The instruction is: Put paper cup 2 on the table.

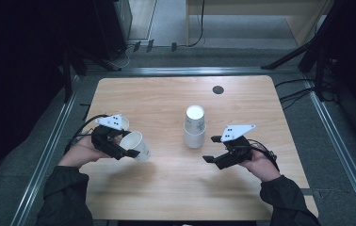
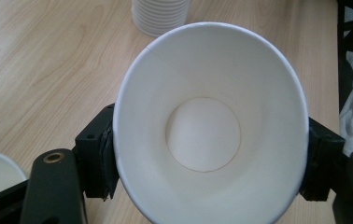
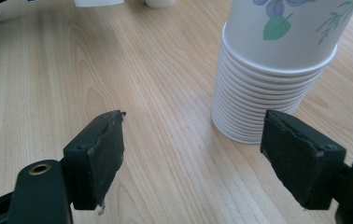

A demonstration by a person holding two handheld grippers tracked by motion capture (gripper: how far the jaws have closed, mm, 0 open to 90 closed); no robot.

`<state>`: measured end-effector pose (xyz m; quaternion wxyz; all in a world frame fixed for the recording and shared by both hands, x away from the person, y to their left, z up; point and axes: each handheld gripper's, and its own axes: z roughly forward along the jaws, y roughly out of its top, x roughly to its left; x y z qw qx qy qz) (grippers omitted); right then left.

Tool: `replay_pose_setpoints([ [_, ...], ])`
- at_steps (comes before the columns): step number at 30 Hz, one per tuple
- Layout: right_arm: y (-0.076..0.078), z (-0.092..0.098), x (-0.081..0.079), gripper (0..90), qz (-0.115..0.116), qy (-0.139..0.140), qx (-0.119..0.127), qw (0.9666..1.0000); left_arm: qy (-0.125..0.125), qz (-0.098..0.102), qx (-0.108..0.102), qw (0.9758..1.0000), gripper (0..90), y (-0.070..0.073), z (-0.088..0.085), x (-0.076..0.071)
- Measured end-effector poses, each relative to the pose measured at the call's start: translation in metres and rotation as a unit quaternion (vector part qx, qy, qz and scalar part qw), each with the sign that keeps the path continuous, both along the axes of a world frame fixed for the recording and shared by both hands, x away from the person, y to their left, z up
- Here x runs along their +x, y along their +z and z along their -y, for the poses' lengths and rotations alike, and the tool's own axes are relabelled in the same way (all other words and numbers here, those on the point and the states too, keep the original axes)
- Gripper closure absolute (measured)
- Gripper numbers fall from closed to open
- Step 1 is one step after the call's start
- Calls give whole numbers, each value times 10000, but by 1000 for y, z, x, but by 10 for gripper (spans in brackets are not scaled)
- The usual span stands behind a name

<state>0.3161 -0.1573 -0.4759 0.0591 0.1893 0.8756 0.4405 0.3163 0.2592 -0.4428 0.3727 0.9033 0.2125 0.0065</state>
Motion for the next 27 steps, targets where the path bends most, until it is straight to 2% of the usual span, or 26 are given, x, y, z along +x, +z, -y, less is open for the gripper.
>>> replay_pose_setpoints([
  [5, 0, 1, 1, 223, -5, -36, 9, 10000, 114, 11, 27, 9999, 248, -2, -12, -1],
  [11, 0, 2, 1, 223, -24, -41, 16, 10000, 252, 10, 241, 9994, 248, -8, -23, -4],
  [21, 0, 2, 2, 223, -47, -42, 11, 10000, 460, -23, 257, 9986, 247, -18, -39, -8],
  [27, 0, 3, 3, 226, -86, -25, 99, 9999, 460, -50, 385, 9982, 246, -25, -44, -10],
])
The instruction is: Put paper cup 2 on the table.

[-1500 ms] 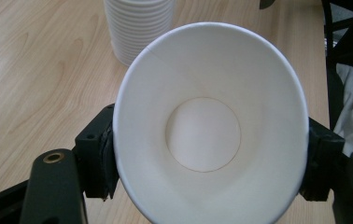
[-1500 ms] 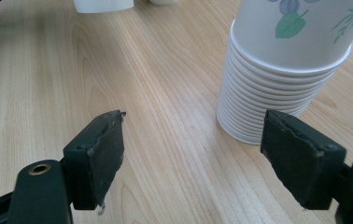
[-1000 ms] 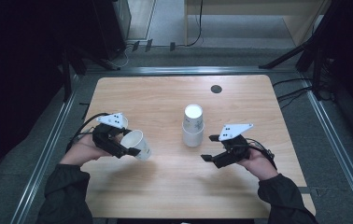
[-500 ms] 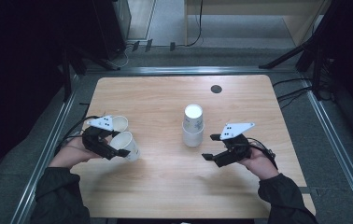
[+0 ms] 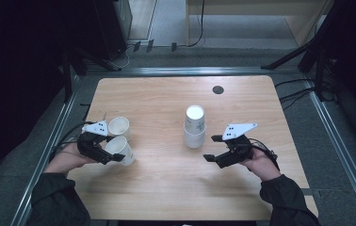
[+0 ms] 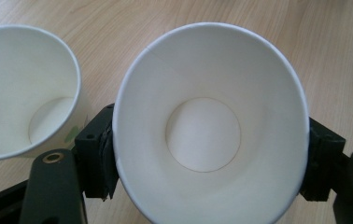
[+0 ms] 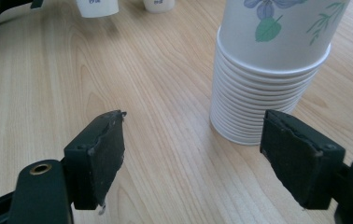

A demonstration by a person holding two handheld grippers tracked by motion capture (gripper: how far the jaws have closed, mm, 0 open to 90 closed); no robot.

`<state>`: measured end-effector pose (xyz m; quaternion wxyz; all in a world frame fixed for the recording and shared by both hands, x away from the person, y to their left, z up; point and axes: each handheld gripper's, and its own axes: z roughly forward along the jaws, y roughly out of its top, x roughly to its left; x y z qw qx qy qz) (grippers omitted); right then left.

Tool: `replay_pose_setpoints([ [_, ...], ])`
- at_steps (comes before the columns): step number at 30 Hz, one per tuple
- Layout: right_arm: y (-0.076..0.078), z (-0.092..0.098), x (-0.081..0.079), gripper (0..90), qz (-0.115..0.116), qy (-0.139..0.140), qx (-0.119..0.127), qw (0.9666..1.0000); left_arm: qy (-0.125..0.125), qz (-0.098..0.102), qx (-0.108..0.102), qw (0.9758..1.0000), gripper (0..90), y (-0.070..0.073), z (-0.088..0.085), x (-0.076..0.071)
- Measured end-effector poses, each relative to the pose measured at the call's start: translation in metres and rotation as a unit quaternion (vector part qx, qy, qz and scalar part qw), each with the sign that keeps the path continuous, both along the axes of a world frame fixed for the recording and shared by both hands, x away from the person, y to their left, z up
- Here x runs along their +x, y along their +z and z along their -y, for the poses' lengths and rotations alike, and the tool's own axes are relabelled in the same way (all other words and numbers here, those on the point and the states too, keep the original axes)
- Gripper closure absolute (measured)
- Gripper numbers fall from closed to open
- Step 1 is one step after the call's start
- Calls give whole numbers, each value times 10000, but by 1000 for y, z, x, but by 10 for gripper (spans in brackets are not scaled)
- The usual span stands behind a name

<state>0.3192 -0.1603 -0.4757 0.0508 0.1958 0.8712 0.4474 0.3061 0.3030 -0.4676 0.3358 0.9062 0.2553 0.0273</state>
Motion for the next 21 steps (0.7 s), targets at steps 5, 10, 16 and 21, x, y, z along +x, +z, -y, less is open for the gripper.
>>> replay_pose_setpoints([
  [5, -1, 0, 1, 226, -8, -13, -19, 10000, 91, -10, 70, 9999, 243, -5, -3, 0],
  [10, -3, 0, 2, 227, -40, -21, -47, 10000, 157, -92, 202, 9996, 241, -11, -4, 2],
  [16, -4, -2, 3, 227, -42, 6, -64, 10000, 51, -129, 409, 9991, 235, -17, 0, 2],
  [21, -4, -3, 2, 227, -44, 27, -78, 10000, 70, -127, 429, 9990, 230, -20, 2, 3],
])
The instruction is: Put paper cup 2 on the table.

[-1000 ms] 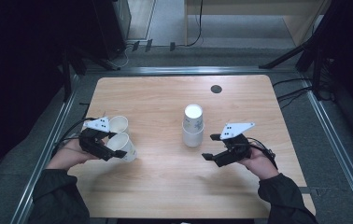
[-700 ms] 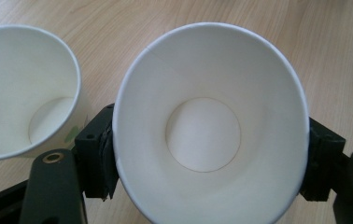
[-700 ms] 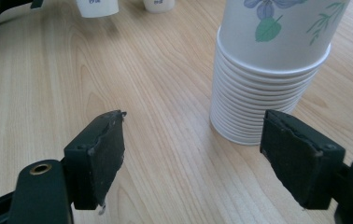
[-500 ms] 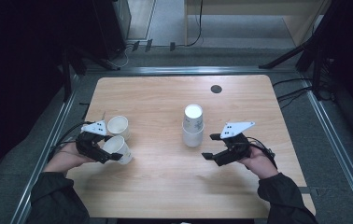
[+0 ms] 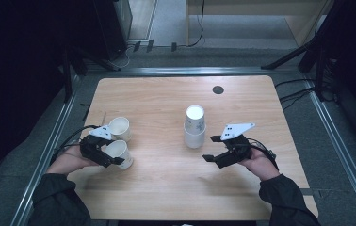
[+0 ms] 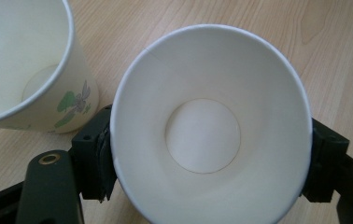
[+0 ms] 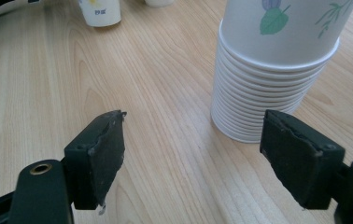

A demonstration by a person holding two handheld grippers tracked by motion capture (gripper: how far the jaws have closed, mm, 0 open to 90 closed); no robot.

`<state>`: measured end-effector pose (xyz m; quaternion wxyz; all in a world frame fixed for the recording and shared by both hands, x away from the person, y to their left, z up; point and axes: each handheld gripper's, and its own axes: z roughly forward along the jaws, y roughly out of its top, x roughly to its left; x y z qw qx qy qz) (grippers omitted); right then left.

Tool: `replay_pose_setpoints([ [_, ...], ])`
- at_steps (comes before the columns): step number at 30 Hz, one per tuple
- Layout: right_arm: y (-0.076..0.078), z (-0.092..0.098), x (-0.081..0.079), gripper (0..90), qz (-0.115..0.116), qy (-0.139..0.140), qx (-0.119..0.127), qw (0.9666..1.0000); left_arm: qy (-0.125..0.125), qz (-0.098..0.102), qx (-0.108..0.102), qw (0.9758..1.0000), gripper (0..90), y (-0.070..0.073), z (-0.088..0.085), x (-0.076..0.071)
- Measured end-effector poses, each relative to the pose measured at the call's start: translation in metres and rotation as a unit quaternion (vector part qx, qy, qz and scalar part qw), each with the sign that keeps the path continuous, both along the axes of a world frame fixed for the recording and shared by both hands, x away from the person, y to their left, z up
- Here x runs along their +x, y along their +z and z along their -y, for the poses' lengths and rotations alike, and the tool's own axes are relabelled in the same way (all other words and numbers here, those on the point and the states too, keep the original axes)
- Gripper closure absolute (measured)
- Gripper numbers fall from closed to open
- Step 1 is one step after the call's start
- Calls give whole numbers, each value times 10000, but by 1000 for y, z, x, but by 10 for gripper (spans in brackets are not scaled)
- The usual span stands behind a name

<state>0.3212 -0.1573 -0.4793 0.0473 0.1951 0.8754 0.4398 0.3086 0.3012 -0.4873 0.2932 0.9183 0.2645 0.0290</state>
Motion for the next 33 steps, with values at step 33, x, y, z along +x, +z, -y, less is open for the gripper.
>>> replay_pose_setpoints([
  [33, -1, -3, -1, 226, -29, 69, -75, 9999, 43, -341, -398, 9986, 129, 2, -2, 0],
])
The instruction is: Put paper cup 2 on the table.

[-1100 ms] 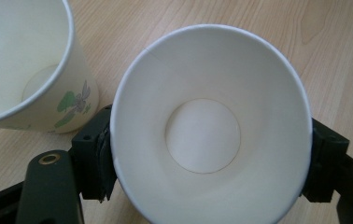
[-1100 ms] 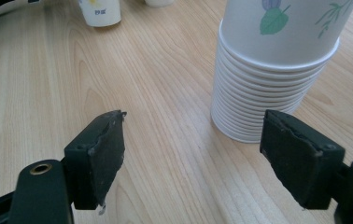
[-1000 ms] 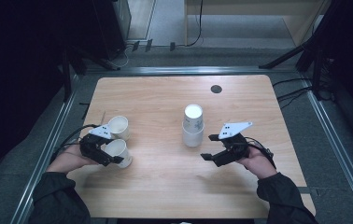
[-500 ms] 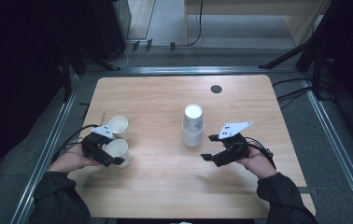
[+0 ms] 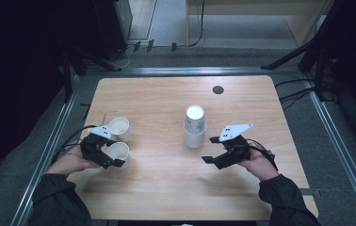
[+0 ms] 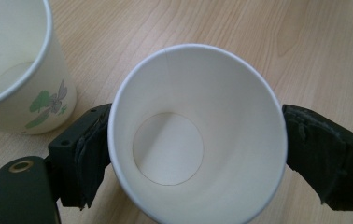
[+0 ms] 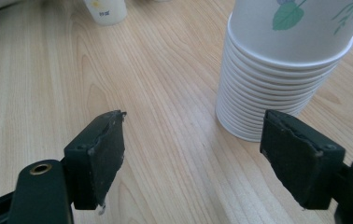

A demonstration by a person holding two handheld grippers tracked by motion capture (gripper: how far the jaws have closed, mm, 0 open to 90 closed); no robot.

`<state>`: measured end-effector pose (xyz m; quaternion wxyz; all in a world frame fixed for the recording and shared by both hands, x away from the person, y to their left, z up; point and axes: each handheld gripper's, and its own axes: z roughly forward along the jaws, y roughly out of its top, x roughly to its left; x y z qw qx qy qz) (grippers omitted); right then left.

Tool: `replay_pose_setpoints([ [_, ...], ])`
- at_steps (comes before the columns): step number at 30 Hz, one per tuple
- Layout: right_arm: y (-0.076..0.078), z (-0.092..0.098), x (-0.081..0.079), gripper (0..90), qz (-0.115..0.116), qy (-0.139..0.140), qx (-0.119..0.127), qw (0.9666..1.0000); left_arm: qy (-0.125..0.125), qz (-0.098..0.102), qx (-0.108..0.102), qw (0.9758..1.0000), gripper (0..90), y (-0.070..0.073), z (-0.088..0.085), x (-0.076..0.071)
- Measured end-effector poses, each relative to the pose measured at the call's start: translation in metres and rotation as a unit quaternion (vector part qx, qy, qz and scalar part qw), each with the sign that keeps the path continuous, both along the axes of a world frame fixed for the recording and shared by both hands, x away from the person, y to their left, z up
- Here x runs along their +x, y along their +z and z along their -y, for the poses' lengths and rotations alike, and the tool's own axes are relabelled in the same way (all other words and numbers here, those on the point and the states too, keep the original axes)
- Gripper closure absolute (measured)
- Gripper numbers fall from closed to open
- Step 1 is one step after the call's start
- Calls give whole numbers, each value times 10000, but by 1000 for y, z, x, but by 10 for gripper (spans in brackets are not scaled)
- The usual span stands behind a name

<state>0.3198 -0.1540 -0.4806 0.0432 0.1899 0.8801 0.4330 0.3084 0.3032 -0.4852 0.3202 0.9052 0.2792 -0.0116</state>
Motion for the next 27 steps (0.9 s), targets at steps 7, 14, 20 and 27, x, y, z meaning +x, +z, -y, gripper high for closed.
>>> replay_pose_setpoints([
  [7, 0, 1, 1, 226, -2, -17, 8, 10000, 138, -26, -170, 9998, 130, 9, -8, -2],
  [14, 0, 1, 1, 226, 25, -16, -18, 10000, 258, 136, -275, 9992, 130, 26, -13, -5],
  [20, 0, 1, 1, 226, 40, -12, -28, 10000, 382, 269, -346, 9983, 130, 38, -13, -7],
  [27, 0, 1, 2, 226, 64, 2, -51, 10000, 595, 317, -237, 9974, 132, 48, 1, -2],
])
